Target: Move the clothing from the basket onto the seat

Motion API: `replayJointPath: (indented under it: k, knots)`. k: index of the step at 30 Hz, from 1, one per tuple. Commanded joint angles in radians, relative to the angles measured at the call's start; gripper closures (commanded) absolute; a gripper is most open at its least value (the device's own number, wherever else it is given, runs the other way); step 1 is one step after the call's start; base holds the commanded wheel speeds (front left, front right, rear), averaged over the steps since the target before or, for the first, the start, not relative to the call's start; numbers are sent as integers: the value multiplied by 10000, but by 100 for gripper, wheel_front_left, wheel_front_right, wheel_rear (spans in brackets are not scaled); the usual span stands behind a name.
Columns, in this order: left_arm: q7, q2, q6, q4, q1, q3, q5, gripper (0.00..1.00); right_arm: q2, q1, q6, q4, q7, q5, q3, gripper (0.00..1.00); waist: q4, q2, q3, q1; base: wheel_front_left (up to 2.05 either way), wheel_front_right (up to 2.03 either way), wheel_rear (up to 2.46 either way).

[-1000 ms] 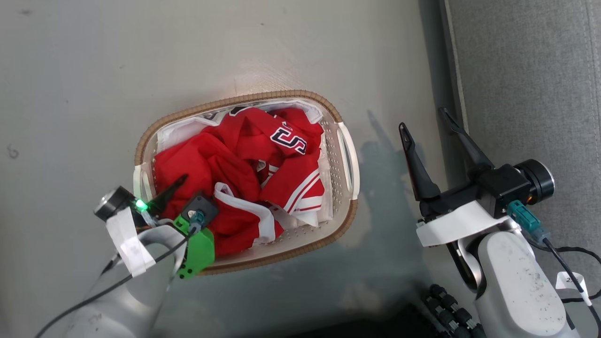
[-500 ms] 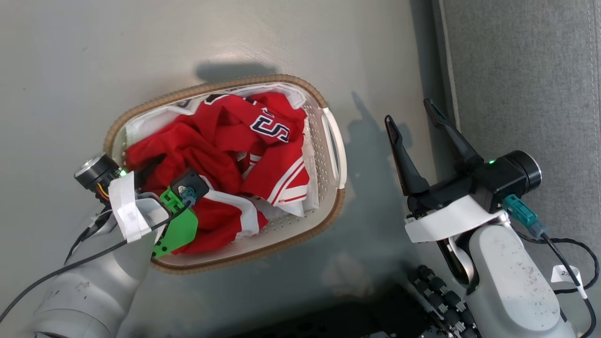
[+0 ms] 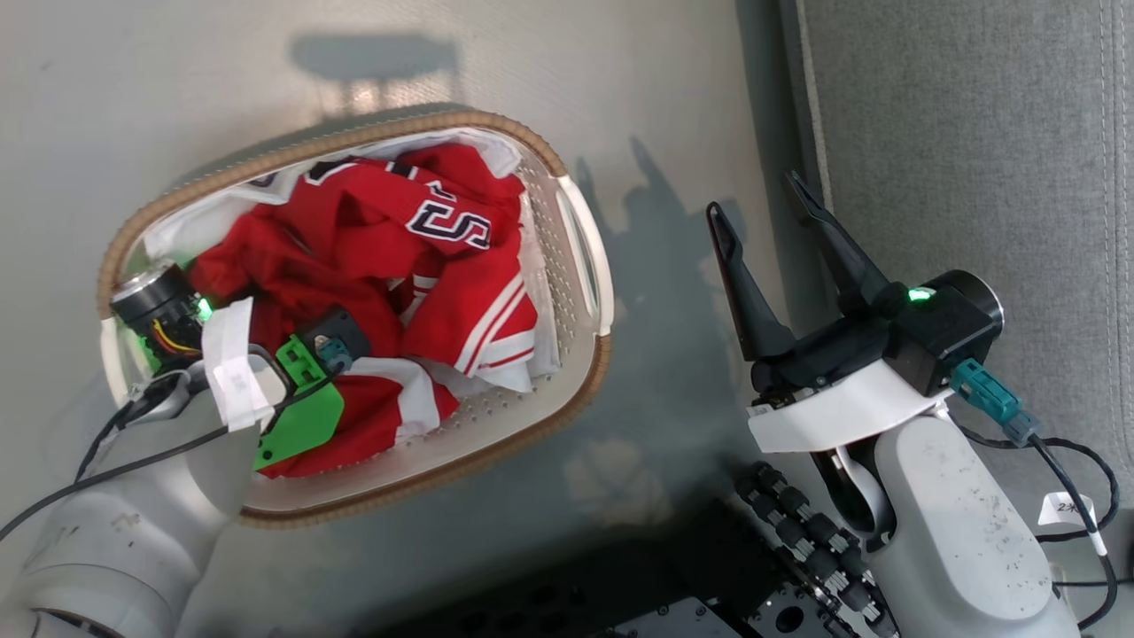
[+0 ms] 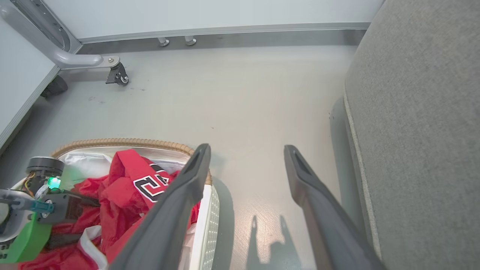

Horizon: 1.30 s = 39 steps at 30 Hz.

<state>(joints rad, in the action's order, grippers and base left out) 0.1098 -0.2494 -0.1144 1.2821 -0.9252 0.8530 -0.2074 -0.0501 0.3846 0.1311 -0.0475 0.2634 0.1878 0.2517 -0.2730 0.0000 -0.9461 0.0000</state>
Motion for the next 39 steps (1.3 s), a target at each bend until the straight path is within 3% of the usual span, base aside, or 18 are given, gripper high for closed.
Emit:
replayJointPath:
  k: [1, 8, 9, 10, 18, 25, 32, 39]
  knots:
    - [-115, -322, -72, 103, -132, 18, 48, 0, -16, 128, -6, 77, 20, 66, 38, 0, -170, 0, -181, 0, 0, 0, 0]
    - [-102, -632, -149, 142, -238, 194, 242, 0, -16, 192, -6, 159, 20, 161, 102, 0, -326, 0, -356, 0, 0, 0, 0]
    - [-7, -638, -162, 143, -252, 217, 298, 58, -16, 214, -6, 147, 20, 174, 85, 0, -328, 0, -359, 0, 0, 0, 0]
    - [41, -628, -169, 138, -261, 236, 339, 100, -19, 217, -6, 125, 20, 181, 67, 0, -327, 0, -348, 0, 0, 0, 0]
    - [681, -483, -135, 89, 145, 337, 626, 100, -19, 361, -6, -109, 20, 177, 32, 0, -295, 0, 306, 0, 0, 0, 0]
    - [1252, -49, -100, 73, 576, 107, 1215, 100, -22, 238, -7, -405, 20, 80, -44, 0, -141, 0, 1497, 0, 0, 0, 0]
    - [1566, 481, -129, -167, 1253, -164, 1868, 100, -25, -196, -7, -861, 20, -173, -260, 0, 325, 0, 3027, 0, 0, 0, 0]
    - [1567, 945, -62, -1467, 2139, -419, 2524, 100, -30, -700, -7, -1240, 20, -464, -538, 0, 982, 0, 4494, 0, 0, 0, 0]
